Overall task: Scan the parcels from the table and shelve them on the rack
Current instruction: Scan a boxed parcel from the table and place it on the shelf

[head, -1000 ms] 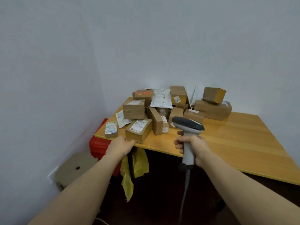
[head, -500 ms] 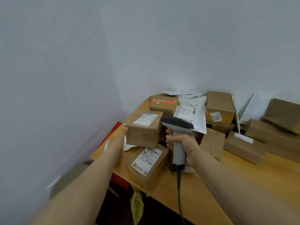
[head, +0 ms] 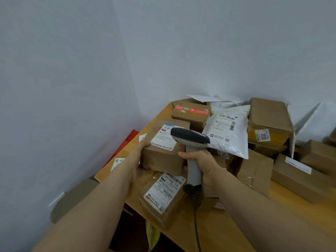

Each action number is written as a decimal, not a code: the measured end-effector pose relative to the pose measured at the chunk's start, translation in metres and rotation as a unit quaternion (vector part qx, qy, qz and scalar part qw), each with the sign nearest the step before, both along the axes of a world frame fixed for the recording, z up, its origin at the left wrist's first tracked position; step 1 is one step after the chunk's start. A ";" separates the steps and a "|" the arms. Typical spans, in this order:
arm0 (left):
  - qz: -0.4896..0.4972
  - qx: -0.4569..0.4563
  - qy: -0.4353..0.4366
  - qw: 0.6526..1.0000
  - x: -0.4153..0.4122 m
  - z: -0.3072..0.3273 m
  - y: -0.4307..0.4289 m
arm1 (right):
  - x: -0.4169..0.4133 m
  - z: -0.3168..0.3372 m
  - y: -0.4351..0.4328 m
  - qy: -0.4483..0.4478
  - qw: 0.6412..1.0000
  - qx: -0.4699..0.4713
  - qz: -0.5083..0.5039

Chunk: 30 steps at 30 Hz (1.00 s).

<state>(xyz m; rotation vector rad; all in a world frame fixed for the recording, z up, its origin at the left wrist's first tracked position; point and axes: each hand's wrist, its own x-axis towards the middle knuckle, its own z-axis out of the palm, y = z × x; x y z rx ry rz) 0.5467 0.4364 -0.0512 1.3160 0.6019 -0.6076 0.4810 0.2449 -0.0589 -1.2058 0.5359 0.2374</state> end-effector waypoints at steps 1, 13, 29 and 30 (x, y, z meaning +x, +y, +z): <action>-0.006 -0.020 0.001 1.000 -0.006 0.004 0.005 | -0.005 0.004 0.001 -0.002 1.000 -0.005 0.000; -0.339 -0.002 -0.101 0.935 -0.150 0.062 0.076 | -0.184 0.087 0.038 -0.098 0.992 -0.066 -0.047; -0.310 0.098 -0.259 0.910 -0.386 0.130 0.055 | -0.451 0.162 0.065 -0.121 0.971 -0.153 -0.140; -0.290 0.126 -0.287 0.904 -0.392 0.133 0.052 | -0.461 0.167 0.063 -0.123 0.969 -0.159 -0.145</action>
